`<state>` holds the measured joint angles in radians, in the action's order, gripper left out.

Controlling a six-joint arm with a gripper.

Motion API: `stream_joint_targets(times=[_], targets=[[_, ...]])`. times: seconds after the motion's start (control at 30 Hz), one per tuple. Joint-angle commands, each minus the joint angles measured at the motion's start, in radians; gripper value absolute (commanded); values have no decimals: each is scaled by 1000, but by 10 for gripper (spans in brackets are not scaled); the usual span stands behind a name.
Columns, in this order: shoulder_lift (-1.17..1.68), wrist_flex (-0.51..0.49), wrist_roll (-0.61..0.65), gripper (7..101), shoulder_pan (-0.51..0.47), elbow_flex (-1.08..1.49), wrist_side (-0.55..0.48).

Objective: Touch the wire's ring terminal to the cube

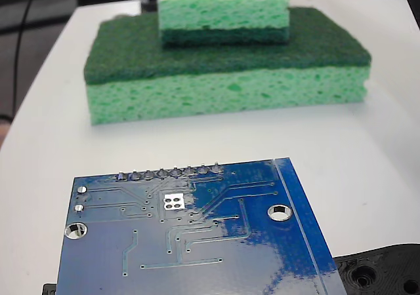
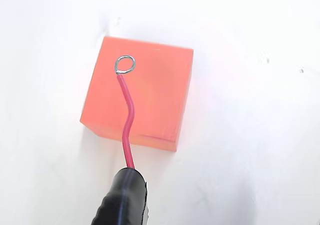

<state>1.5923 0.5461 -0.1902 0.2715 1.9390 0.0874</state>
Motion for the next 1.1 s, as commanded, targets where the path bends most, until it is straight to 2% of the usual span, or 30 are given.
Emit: stream_joint_targets(times=[0.03, 0.53, 1.1], targets=[[-14, -11, 0, 1003, 0, -8, -11], [-60, -51, 5, 1003, -15, -15, -34], [-75, -52, 3, 1003, -20, -20, -29]])
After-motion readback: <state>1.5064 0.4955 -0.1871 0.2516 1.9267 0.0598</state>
